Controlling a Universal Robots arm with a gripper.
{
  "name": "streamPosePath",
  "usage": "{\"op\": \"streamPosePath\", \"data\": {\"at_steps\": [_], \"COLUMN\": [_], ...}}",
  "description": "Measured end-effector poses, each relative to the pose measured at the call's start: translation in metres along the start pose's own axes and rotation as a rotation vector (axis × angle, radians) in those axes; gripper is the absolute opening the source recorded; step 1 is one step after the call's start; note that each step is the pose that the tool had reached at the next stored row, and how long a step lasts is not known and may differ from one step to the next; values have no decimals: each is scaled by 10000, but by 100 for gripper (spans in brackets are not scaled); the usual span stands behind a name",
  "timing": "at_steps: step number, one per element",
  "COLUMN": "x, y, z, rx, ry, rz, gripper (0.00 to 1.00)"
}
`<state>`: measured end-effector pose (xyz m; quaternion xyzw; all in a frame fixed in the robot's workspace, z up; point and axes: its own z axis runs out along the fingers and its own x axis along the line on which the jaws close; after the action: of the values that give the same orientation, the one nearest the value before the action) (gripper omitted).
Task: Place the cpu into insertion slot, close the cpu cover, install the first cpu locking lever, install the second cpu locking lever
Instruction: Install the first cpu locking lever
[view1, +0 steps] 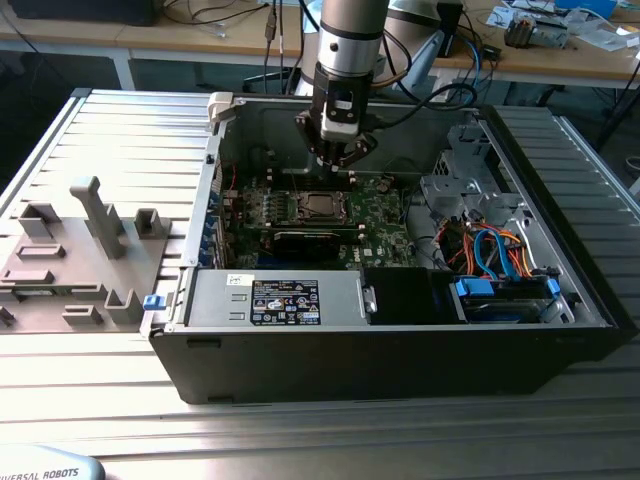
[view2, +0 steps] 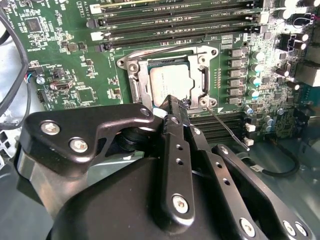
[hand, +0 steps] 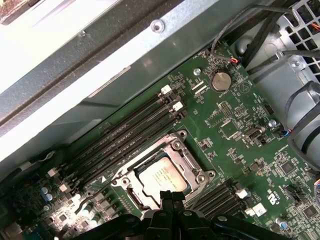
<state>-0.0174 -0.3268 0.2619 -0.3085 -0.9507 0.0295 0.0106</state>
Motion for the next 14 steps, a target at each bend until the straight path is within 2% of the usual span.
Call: {"op": "streamPosePath", "data": {"at_steps": [14], "x": [0], "y": [0], "z": [0], "rx": [1], "ry": [-19], "rz": [-311], "gripper": [11]}}
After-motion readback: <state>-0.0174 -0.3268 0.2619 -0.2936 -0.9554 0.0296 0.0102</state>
